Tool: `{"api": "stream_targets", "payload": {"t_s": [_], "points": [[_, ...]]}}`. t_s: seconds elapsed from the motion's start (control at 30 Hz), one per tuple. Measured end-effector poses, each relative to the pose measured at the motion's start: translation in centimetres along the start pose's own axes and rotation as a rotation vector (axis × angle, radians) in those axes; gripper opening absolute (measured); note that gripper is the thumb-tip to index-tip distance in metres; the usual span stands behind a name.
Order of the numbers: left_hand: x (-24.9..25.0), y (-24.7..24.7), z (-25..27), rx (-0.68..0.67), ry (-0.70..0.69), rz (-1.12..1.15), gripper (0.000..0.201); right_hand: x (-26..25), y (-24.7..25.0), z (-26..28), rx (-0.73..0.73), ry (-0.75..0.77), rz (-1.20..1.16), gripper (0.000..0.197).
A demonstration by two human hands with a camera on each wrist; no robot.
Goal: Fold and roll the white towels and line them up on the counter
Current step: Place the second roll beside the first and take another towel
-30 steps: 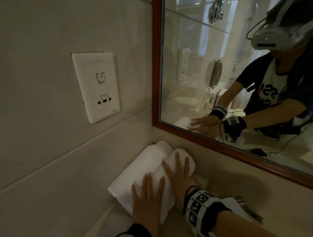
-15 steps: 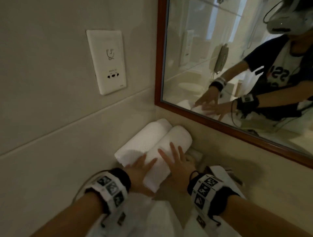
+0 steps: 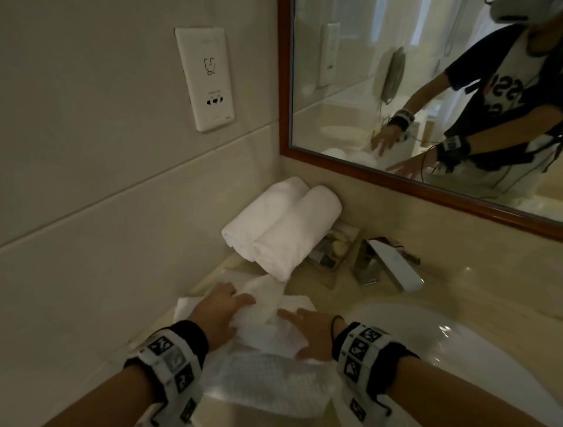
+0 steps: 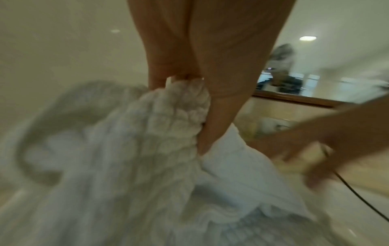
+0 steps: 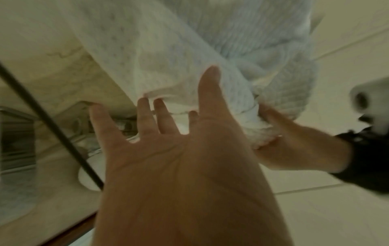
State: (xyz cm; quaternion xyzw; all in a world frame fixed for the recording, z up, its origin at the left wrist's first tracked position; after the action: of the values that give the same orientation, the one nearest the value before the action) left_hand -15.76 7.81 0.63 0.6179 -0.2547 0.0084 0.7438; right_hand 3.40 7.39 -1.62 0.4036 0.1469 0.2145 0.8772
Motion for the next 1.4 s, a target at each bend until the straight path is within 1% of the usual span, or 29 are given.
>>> {"api": "stream_targets", "payload": {"t_s": [0.07, 0.1, 0.17, 0.2, 0.23, 0.27, 0.3, 0.33, 0.37, 0.4, 0.47, 0.5, 0.53, 0.57, 0.6, 0.63, 0.7, 0.73, 0.83, 0.9, 0.93, 1.0, 1.07, 1.1, 1.17, 1.2, 1.27, 1.33, 1.4], "points": [[2.1, -0.3, 1.0, 0.001, -0.121, -0.107, 0.074, 1.1, 1.0, 0.8, 0.106, -0.091, -0.107, 0.070], [3.2, -0.7, 1.9, -0.048, -0.179, -0.089, 0.065, 1.8, 1.3, 1.1, 0.159, -0.139, -0.153, 0.063], [5.6, -1.9, 3.9, -0.235, -0.315, 0.039, 0.043, 2.7, 1.9, 1.9, 0.239, -0.214, -0.213, 0.070], [6.2, -2.1, 4.8, -0.344, -0.334, 0.126, 0.037, 3.0, 2.0, 2.1, 0.255, -0.229, -0.242, 0.062], [6.1, -2.2, 5.2, -0.412, -0.305, 0.213, 0.033, 3.1, 1.8, 2.1, 0.265, -0.216, -0.281, 0.046], [5.7, -2.1, 5.2, -0.469, -0.229, 0.338, 0.029, 2.8, 1.5, 2.1, 0.240, -0.200, -0.319, 0.035], [5.2, -1.7, 4.8, -0.422, -0.164, 0.454, 0.024, 2.5, 1.0, 1.8, 0.216, -0.190, -0.373, 0.032], [4.8, -0.8, 4.1, -0.280, -0.103, 0.521, 0.021, 2.2, 0.5, 1.6, 0.188, -0.196, -0.407, 0.034], [3.8, -0.3, 3.1, -0.144, -0.057, 0.505, 0.021, 1.9, 0.0, 1.2, 0.169, -0.199, -0.411, 0.039], [2.7, 0.0, 2.3, -0.054, -0.026, 0.408, 0.045, 1.5, -0.4, 0.9, 0.167, -0.196, -0.404, 0.049], [1.0, -0.1, 1.3, -0.063, 0.133, 0.112, 0.117, 1.0, -0.9, 0.5, 0.188, -0.220, -0.454, 0.072], [0.3, -0.3, 1.1, -0.096, 0.215, 0.033, 0.143, 0.6, -0.9, 0.3, 0.207, -0.214, -0.450, 0.082], [-0.2, -0.8, 1.0, -0.136, 0.280, 0.033, 0.158, 0.0, -0.6, 0.1, 0.226, -0.193, -0.423, 0.095], [-0.5, -1.3, 1.0, -0.181, 0.319, 0.067, 0.161, -0.5, -0.6, -0.1, 0.240, -0.162, -0.383, 0.112], [-0.5, -1.7, 0.9, -0.212, 0.321, 0.080, 0.160, -0.9, -0.6, -0.1, 0.231, -0.150, -0.343, 0.125], [-0.4, -2.2, 0.9, -0.238, 0.310, 0.072, 0.160, -1.2, -0.9, -0.3, 0.220, -0.141, -0.314, 0.127], [0.1, -2.8, 0.7, -0.243, 0.266, 0.033, 0.159, -1.9, -1.5, -0.6, 0.204, -0.181, -0.296, 0.102], [0.4, -2.9, 0.5, -0.235, 0.238, 0.021, 0.159, -2.2, -1.8, -0.6, 0.232, -0.201, -0.313, 0.094], [1.1, -2.0, 0.0, -0.196, 0.178, 0.108, 0.153, -2.7, -1.7, -0.5, 0.425, -0.185, -0.378, 0.076], [1.4, -0.4, -0.6, -0.168, 0.107, 0.189, 0.147, -3.0, -1.2, 0.4, 0.517, -0.146, -0.439, 0.059], [1.6, 0.5, -0.9, -0.156, 0.060, 0.222, 0.147, -3.1, -0.8, 1.3, 0.540, -0.109, -0.465, 0.057], [2.7, 1.6, -1.9, -0.179, -0.014, 0.230, 0.140, -3.0, 0.2, 3.2, 0.604, 0.000, -0.496, 0.058], [5.1, 1.7, -2.9, -0.314, -0.064, 0.177, 0.126, -2.7, 1.5, 5.7, 0.642, 0.111, -0.510, 0.059], [6.5, 1.4, -3.2, -0.402, -0.075, 0.155, 0.113, -2.3, 2.0, 7.0, 0.659, 0.126, -0.495, 0.061], [9.1, 1.0, -3.6, -0.499, -0.079, 0.083, 0.069, -0.3, 2.6, 9.5, 0.662, 0.013, -0.425, 0.066], [10.2, 0.8, -3.9, -0.513, -0.089, 0.050, 0.060, 1.1, 2.4, 10.6, 0.653, -0.075, -0.380, 0.071], [12.9, 0.5, -4.1, -0.477, -0.128, 0.055, 0.054, 3.8, 1.9, 13.1, 0.612, -0.199, -0.267, 0.086], [15.7, 0.1, -4.2, -0.424, -0.173, 0.086, 0.061, 6.4, 0.4, 15.1, 0.547, -0.266, -0.180, 0.102], [18.4, -0.8, -4.1, -0.426, -0.207, 0.001, 0.070, 8.7, -1.6, 17.4, 0.487, -0.324, -0.119, 0.112]]}}
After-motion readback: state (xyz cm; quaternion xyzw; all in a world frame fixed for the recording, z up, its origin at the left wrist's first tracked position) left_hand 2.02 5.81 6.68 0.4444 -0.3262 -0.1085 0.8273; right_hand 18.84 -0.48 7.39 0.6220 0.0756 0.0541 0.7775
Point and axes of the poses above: each hand's wrist, its own z-axis away from the middle knuckle, its own y-axis out of the back of the hand, x = y × z, the point moved 3 cm from there along -z, towards the middle knuckle, and after that the axes turned 12 degrees about z, right-handed, at the moved point
